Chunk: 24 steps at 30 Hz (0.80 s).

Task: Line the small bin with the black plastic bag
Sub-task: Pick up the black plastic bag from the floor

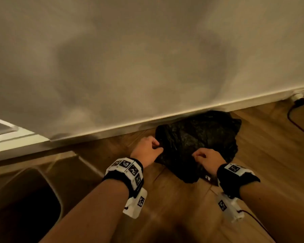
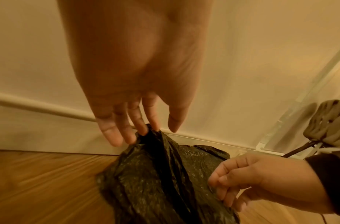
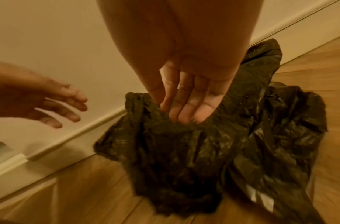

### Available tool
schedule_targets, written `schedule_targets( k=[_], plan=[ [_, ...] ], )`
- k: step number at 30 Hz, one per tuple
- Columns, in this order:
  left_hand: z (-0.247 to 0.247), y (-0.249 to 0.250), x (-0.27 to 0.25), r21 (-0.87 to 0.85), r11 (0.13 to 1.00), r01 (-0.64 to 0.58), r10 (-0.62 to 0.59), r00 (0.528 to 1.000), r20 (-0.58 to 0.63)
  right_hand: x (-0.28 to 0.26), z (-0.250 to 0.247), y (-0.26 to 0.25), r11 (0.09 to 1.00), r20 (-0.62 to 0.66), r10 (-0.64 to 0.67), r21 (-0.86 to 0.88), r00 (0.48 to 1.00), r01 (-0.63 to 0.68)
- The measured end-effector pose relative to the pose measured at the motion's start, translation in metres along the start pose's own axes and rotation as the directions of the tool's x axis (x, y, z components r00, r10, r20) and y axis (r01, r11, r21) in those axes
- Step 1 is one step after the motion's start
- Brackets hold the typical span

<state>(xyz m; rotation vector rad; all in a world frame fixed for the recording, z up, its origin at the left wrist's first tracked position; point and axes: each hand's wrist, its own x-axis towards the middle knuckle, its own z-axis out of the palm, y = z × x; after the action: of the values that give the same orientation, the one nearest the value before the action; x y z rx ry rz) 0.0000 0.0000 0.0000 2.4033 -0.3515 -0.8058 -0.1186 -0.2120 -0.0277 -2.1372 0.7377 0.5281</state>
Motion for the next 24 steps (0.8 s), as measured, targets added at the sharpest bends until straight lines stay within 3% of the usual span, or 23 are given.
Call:
schedule_targets(
  k=[7, 9, 13, 15, 19, 24],
  plan=[
    [0.04, -0.004, 0.049, -0.057, 0.997, 0.044, -0.048, 0.996, -0.081, 0.047, 0.006, 0.026, 0.993, 0.0, -0.071, -0.093, 0.997, 0.071],
    [0.05, -0.007, 0.058, -0.177, 0.982, 0.067, -0.082, 0.994, -0.077, 0.052, 0.011, 0.029, 0.99, 0.006, -0.083, -0.115, 0.997, 0.083],
    [0.064, 0.0, 0.065, -0.46, 0.868, 0.185, -0.2, 0.98, 0.016, 0.059, 0.016, 0.03, 0.983, 0.029, -0.116, -0.137, 0.993, 0.119],
    [0.07, 0.005, 0.062, -0.458, 0.863, 0.214, -0.225, 0.974, 0.031, 0.06, 0.016, 0.027, 0.98, 0.044, -0.13, -0.143, 0.991, 0.135],
    [0.068, 0.005, 0.055, -0.246, 0.956, 0.16, -0.149, 0.987, 0.062, 0.062, 0.016, 0.018, 0.975, 0.052, -0.178, -0.128, 0.983, 0.183],
    [0.041, 0.008, 0.034, -0.421, 0.896, 0.14, -0.146, 0.989, 0.018, 0.065, 0.012, -0.002, 0.977, 0.004, -0.21, -0.048, 0.978, 0.21]
  ],
)
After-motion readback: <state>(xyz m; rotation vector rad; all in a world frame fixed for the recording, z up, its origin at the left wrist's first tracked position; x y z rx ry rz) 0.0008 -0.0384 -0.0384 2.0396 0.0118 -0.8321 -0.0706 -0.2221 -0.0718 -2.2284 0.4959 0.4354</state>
